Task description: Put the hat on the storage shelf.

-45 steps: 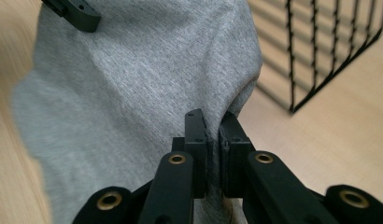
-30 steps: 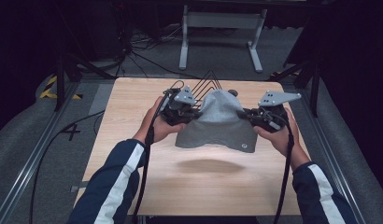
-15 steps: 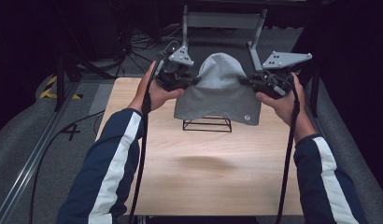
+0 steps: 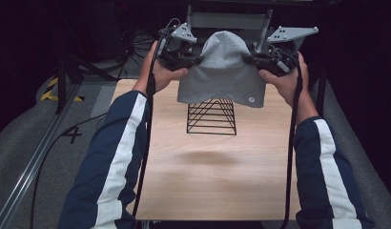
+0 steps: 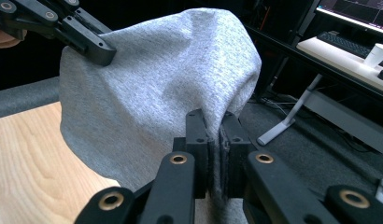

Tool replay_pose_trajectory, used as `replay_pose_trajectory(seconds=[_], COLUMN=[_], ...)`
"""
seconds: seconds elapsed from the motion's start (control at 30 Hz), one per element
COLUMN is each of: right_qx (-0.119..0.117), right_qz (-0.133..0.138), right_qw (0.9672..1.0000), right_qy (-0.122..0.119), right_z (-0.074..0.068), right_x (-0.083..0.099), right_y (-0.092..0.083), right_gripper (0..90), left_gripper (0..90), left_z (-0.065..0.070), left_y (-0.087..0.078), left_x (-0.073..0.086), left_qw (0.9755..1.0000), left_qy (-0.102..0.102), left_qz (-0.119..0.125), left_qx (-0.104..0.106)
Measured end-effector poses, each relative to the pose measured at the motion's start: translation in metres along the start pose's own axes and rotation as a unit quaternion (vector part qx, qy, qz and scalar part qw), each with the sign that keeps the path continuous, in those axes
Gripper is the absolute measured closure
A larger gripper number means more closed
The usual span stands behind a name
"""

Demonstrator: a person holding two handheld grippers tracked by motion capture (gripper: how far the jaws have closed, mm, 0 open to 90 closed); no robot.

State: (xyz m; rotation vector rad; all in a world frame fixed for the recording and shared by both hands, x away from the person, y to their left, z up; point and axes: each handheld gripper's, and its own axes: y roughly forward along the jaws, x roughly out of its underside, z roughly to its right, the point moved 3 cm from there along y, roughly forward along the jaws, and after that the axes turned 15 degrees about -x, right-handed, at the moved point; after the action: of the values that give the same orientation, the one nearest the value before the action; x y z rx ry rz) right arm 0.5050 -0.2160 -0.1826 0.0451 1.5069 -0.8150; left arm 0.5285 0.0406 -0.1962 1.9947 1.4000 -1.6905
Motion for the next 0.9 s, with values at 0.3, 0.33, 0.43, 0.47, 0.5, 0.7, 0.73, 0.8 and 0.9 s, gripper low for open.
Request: replay_pose_trajectory(seconds=[0.3,0.33,0.43,0.47,0.5,0.7,0.73,0.8,0.9], right_qx=[0.011,0.01,0.006,0.004,0.001,-0.013,-0.014,-0.016,-0.018], right_qz=[0.001,0.002,0.0,-0.002,-0.004,-0.004,-0.003,-0.002,0.002], right_qw=[0.9998,0.9998,0.9998,0.9998,0.9998,0.9997,0.9997,0.9997,0.9997], right_qy=[0.015,0.017,0.021,0.022,0.021,0.022,0.021,0.02,0.018], right_z=[0.014,0.015,0.017,0.016,0.015,0.006,0.004,0.002,-0.004], right_x=[0.003,0.004,0.009,0.011,0.014,0.023,0.024,0.025,0.025], right_y=[0.014,0.015,0.019,0.02,0.021,0.018,0.017,0.015,0.011], right_gripper=[84.9,84.9,84.9,84.9,84.9,84.9,84.9,84.9,84.9], left_gripper=[85.9,85.9,85.9,85.8,85.9,85.8,85.9,85.8,85.9], left_z=[-0.004,-0.002,0.001,0.001,0.001,0.008,0.008,0.01,0.013], left_y=[0.017,0.019,0.023,0.024,0.024,0.012,0.012,0.006,-0.003], left_x=[0.006,0.008,0.014,0.017,0.02,0.026,0.026,0.027,0.026], left_qw=[0.9998,0.9998,0.9998,0.9997,0.9997,0.9997,0.9997,0.9997,0.9995], left_qy=[-0.016,-0.018,-0.021,-0.023,-0.024,-0.019,-0.019,-0.016,-0.018], left_qz=[0.0,-0.002,-0.003,-0.004,-0.003,-0.002,-0.002,0.001,0.009], left_qx=[-0.01,-0.001,0.002,0.006,0.008,0.018,0.018,0.018,0.023])
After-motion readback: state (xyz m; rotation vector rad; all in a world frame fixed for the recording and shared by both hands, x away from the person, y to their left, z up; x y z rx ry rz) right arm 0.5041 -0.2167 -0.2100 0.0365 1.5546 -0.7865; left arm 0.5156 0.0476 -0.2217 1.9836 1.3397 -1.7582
